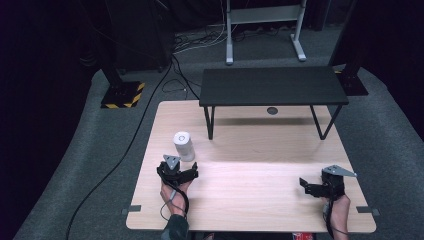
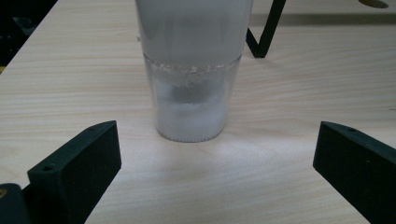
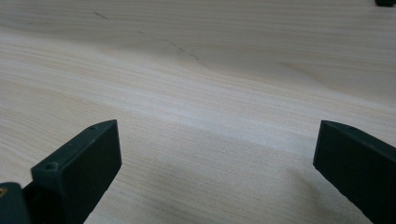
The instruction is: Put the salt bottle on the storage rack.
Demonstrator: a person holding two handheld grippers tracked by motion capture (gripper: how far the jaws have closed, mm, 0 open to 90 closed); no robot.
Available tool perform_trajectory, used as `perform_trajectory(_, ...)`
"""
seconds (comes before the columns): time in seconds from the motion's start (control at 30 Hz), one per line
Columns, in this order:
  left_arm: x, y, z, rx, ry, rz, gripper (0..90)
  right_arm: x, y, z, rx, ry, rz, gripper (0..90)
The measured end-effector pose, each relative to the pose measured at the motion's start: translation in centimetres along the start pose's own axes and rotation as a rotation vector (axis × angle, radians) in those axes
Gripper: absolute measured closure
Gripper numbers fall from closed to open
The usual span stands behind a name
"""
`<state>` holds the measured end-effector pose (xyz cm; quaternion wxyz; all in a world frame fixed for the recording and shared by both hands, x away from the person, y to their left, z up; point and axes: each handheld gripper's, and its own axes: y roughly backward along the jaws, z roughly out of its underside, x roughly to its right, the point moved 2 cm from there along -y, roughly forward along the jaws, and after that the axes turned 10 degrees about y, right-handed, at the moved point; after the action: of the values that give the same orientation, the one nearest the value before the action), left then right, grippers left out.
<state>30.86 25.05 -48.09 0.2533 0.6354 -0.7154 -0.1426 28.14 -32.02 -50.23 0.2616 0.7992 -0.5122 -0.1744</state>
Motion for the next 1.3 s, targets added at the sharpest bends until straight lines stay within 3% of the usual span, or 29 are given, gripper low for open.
perform_trajectory(0.5, 0.8, -3.3, -1.7, -0.002, -0.024, -0.009, 0.0, -0.2, -0.1, -0.1, -0.01, 0.009, 0.009, 0.0)
perform_trajectory(0.97, 1.4, -6.4, -2.9, 0.035, -0.015, -0.063, 0.1, -0.5, -0.1, -0.4, -0.025, 0.019, 0.021, 0.0)
perform_trajectory(1.0, 1.3, -6.6, -2.9, 0.037, -0.007, -0.06, 1.5, -0.6, -0.1, -0.4, -0.025, 0.019, 0.022, 0.0)
perform_trajectory(1.03, 1.2, -6.8, -2.8, 0.044, -0.004, -0.063, 9.0, -0.6, -0.1, -0.4, -0.025, 0.018, 0.022, 0.0)
perform_trajectory(1.07, 1.0, -6.8, -2.5, 0.067, 0.008, -0.065, 22.5, -0.6, -0.1, -0.4, -0.026, 0.018, 0.022, 0.0)
perform_trajectory(1.1, 1.3, -6.8, -2.5, 0.067, 0.002, -0.081, 27.1, -0.6, -0.1, -0.4, -0.027, 0.018, 0.022, 0.0)
perform_trajectory(1.3, 1.2, -6.6, -2.4, 0.066, 0.007, -0.082, 27.5, -0.6, -0.1, -0.4, -0.029, 0.019, 0.024, 0.0)
